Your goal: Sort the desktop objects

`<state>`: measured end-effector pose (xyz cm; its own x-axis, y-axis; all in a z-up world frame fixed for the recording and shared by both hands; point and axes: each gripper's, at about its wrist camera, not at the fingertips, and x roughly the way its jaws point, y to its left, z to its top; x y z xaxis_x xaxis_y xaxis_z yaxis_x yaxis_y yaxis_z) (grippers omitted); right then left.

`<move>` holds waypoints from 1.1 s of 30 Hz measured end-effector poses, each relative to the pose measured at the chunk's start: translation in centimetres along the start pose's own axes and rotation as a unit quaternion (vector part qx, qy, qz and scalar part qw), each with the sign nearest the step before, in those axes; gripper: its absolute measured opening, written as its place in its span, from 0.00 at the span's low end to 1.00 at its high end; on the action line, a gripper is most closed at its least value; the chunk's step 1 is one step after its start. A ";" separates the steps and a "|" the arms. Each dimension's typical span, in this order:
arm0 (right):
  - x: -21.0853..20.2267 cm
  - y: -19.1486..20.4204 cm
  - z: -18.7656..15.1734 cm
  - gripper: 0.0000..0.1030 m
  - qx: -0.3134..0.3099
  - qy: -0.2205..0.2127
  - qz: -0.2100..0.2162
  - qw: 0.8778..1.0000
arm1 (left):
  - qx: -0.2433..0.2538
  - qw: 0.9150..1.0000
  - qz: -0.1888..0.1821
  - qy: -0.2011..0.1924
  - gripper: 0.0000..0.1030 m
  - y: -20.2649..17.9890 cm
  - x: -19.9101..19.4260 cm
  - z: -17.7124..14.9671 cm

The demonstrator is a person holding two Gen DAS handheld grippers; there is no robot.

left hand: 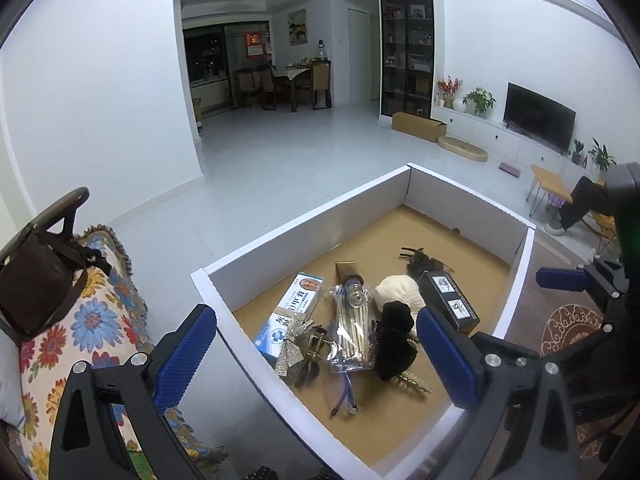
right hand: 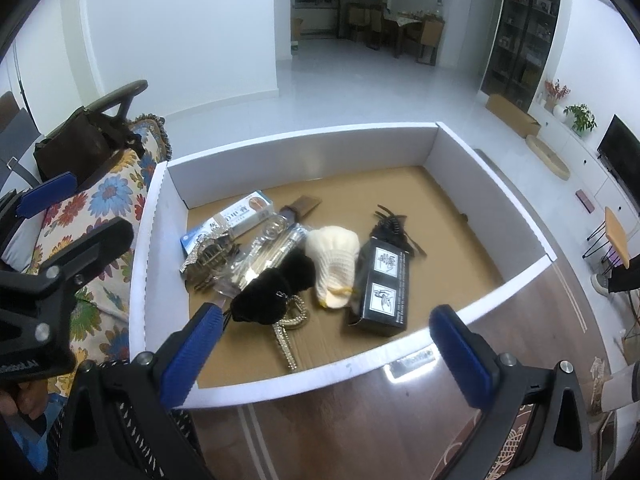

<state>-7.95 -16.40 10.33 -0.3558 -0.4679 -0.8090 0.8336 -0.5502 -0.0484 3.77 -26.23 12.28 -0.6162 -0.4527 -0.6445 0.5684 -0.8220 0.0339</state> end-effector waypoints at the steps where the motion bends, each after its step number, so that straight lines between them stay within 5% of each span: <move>1: 0.0 0.0 -0.1 1.00 0.000 0.000 -0.001 1.000 | -0.003 1.000 0.000 0.001 0.99 0.1 -0.1 0.0; 8: -0.5 -0.2 -0.2 1.00 0.007 -0.002 -0.005 1.000 | -0.022 0.999 0.020 0.043 0.99 0.7 -0.7 0.7; 14: -0.7 0.4 0.1 1.00 0.001 -0.007 -0.007 1.000 | -0.013 1.000 0.013 0.025 0.99 0.8 -2.5 1.4; 23: -0.7 0.5 0.3 1.00 0.000 -0.011 -0.011 1.000 | -0.021 0.997 0.040 0.065 0.99 1.6 -1.3 1.8; 33: -0.8 0.6 0.5 1.00 -0.004 -0.022 -0.022 1.000 | -0.034 0.996 -0.023 0.085 0.99 2.0 -0.1 1.6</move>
<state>-7.37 -16.70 11.18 -0.4094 -0.4739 -0.7796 0.8205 -0.5648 -0.0876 4.09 -28.35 13.67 -0.5449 -0.3461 -0.7638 0.5814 -0.8123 -0.0467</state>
